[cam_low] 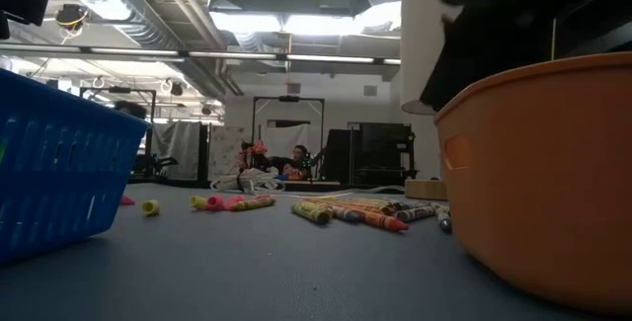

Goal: Sort crayons
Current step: Put the green crayon into the orange bin

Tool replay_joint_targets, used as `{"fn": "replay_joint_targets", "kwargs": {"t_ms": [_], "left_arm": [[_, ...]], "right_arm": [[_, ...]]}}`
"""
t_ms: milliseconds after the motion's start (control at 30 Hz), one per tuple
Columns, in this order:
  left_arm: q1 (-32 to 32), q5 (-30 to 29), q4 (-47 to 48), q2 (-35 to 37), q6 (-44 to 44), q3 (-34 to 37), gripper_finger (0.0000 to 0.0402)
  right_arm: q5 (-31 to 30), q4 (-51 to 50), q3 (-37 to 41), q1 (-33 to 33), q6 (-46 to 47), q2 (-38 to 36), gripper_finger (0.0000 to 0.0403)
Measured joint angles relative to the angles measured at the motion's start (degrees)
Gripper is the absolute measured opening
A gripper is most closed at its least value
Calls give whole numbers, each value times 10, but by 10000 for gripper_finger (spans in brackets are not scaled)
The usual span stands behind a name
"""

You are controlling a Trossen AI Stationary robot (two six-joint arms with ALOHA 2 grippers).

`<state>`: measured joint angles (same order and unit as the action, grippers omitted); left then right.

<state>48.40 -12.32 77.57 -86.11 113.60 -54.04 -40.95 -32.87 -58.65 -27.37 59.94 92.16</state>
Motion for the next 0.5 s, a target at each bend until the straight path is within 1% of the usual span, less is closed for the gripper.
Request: {"fn": "replay_joint_targets", "kwargs": {"t_ms": [133, 267, 433, 500], "left_arm": [[0, 0, -8, 0, 0, 0, 85], [0, 0, -8, 0, 0, 0, 85], [0, 0, -8, 0, 0, 0, 85], [0, 0, -9, 0, 0, 0, 85]], "right_arm": [[27, 0, 0, 28, 6, 35, 101], [70, 0, 0, 59, 32, 66, 101], [125, -1, 0, 88, 33, 93, 101], [138, -2, 0, 95, 33, 100, 101]]}}
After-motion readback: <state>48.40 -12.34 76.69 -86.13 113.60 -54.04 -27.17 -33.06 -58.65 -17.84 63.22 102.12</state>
